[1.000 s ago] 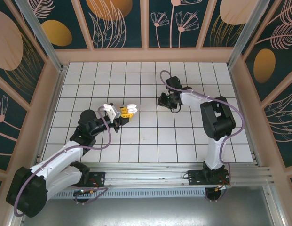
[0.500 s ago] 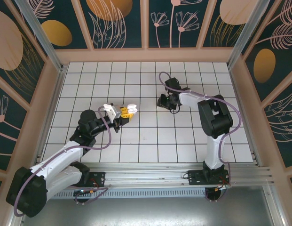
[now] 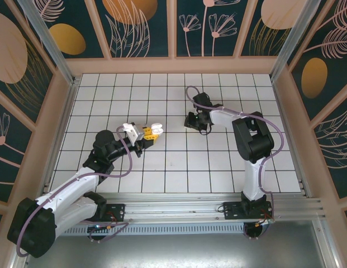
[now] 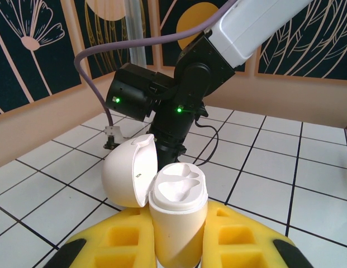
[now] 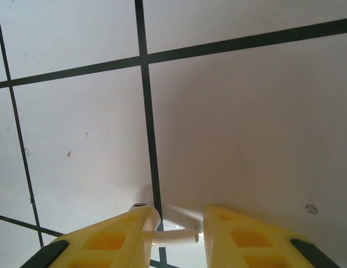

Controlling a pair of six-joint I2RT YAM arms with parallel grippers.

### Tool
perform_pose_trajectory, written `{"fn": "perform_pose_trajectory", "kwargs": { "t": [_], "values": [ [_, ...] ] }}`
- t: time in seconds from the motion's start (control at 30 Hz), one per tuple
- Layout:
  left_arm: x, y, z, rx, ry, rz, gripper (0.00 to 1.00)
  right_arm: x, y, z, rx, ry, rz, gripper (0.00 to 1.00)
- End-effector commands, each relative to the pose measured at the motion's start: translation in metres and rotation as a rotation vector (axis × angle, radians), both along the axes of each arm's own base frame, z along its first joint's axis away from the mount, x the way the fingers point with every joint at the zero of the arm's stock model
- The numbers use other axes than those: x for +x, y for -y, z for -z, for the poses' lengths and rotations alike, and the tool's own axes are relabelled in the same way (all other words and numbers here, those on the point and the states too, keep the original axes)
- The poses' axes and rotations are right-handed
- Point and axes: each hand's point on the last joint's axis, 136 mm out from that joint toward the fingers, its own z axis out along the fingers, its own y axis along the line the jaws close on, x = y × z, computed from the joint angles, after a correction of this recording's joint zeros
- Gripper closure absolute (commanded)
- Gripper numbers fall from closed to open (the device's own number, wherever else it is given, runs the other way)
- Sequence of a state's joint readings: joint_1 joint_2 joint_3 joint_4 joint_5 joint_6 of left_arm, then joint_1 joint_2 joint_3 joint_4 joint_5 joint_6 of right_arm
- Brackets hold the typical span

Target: Insert the wireless bluetooth earbuds into the charging case

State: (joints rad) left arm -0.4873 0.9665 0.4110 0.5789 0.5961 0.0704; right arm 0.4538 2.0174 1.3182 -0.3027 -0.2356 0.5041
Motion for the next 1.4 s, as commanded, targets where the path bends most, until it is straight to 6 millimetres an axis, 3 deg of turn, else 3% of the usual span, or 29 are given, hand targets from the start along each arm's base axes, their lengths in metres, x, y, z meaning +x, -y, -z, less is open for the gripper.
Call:
{"fn": "perform_pose_trajectory", "kwargs": {
  "t": [0.0, 0.53, 0.87, 1.37],
  "values": [
    [-0.003, -0.001, -0.001, -0.009, 0.002, -0.001, 1.0, 0.003, -0.005, -0.009, 0.0, 0.026, -0.019, 0.7],
    [-0.003, -0.001, -0.002, -0.011, 0.002, -0.001, 1.0, 0.008, -0.013, -0.029, -0.044, 0.106, -0.219, 0.7],
    [-0.004, -0.002, -0.002, -0.011, 0.002, -0.006, 1.0, 0.005, -0.024, -0.016, -0.037, 0.057, -0.286, 0.67],
    [-0.004, -0.003, -0.003, -0.012, 0.003, -0.008, 1.0, 0.004, -0.016, 0.0, -0.315, 0.031, -0.331, 0.68]
  ]
}}
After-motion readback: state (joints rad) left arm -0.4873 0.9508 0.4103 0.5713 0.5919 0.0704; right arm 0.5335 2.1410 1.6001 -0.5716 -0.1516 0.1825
